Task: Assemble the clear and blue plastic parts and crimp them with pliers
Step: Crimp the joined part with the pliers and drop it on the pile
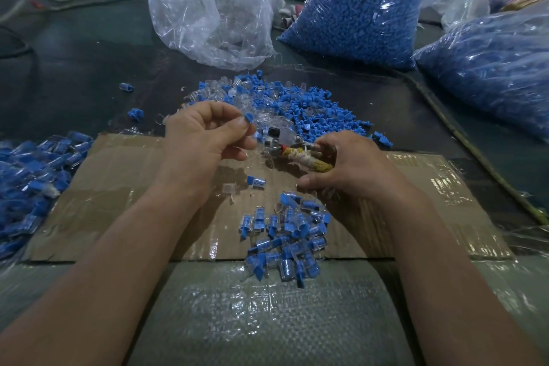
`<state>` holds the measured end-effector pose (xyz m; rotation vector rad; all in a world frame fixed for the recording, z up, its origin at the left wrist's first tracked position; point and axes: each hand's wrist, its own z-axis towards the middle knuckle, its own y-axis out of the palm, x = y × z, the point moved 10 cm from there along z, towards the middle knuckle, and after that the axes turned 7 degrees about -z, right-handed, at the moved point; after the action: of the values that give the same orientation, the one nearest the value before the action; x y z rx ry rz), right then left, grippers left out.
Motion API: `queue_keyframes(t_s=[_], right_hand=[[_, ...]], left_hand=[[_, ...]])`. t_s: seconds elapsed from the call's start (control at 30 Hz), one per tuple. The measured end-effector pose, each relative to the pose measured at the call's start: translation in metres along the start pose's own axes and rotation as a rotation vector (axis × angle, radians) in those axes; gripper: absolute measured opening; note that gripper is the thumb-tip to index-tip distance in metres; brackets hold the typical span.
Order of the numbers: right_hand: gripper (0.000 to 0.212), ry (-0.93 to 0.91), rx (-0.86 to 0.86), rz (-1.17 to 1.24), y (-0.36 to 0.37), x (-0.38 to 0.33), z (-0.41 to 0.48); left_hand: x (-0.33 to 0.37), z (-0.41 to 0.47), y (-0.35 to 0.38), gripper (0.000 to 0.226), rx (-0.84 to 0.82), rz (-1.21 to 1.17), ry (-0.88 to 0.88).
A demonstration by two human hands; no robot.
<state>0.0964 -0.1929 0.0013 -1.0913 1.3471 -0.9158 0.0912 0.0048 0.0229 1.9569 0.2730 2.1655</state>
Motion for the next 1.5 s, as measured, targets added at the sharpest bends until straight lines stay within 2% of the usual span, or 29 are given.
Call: queue_keyframes(t_s=[0.17, 0.27, 0.47, 0.6, 0.73, 0.8, 0.93, 1.0, 1.1, 1.17, 1.27, 1.3, 1.37, 1.5], right_hand=[[0.060, 0.005, -0.052, -0.054, 0.007, 0.002, 0.002], [0.065, -0.001, -0.082, -0.042, 0.010, 0.002, 0.001], [0.093, -0.014, -0.069, -0.030, 0.005, -0.001, -0.003], [0.091, -0.018, -0.016, 0.031, -0.002, -0.001, -0.004], [0.073, -0.025, 0.063, 0.064, -0.010, -0.002, -0.006], [0.076, -0.030, 0.091, 0.080, -0.013, -0.005, -0.007], [0.086, -0.035, 0.116, 0.095, -0.017, -0.007, -0.008], [0.086, -0.032, 0.125, 0.089, -0.018, -0.006, -0.007], [0.082, -0.031, 0.135, 0.081, -0.019, -0.005, -0.006], [0.073, -0.030, 0.145, 0.085, -0.019, -0.003, -0.006], [0.053, -0.032, 0.168, 0.104, -0.022, 0.001, -0.008], [0.050, -0.033, 0.176, 0.108, -0.023, 0.001, -0.008], [0.048, -0.028, 0.189, 0.106, -0.025, 0.002, -0.009], [0.042, -0.006, 0.220, 0.080, -0.027, 0.005, -0.009]], left_hand=[[-0.008, -0.005, 0.020, 0.019, -0.192, -0.002, -0.118], [-0.011, -0.015, 0.036, 0.011, -0.377, 0.042, -0.172], [-0.018, -0.032, 0.056, 0.017, -0.612, 0.105, -0.226], [-0.019, -0.036, 0.062, 0.017, -0.709, 0.164, -0.224], [-0.023, -0.042, 0.066, 0.016, -0.776, 0.224, -0.228], [-0.024, -0.045, 0.069, 0.015, -0.805, 0.231, -0.235], [-0.022, -0.044, 0.067, 0.019, -0.766, 0.206, -0.214], [-0.018, -0.036, 0.059, 0.018, -0.640, 0.132, -0.198], [-0.013, -0.016, 0.034, 0.015, -0.360, 0.057, -0.143], [-0.009, -0.005, 0.018, 0.016, -0.235, 0.060, -0.124], [-0.004, 0.007, -0.002, 0.004, -0.105, 0.127, -0.098], [-0.002, 0.008, -0.006, 0.008, -0.074, 0.179, -0.074], [-0.001, 0.007, -0.006, 0.009, -0.093, 0.292, -0.047], [-0.013, -0.003, 0.017, 0.013, -0.287, 0.531, -0.074]])
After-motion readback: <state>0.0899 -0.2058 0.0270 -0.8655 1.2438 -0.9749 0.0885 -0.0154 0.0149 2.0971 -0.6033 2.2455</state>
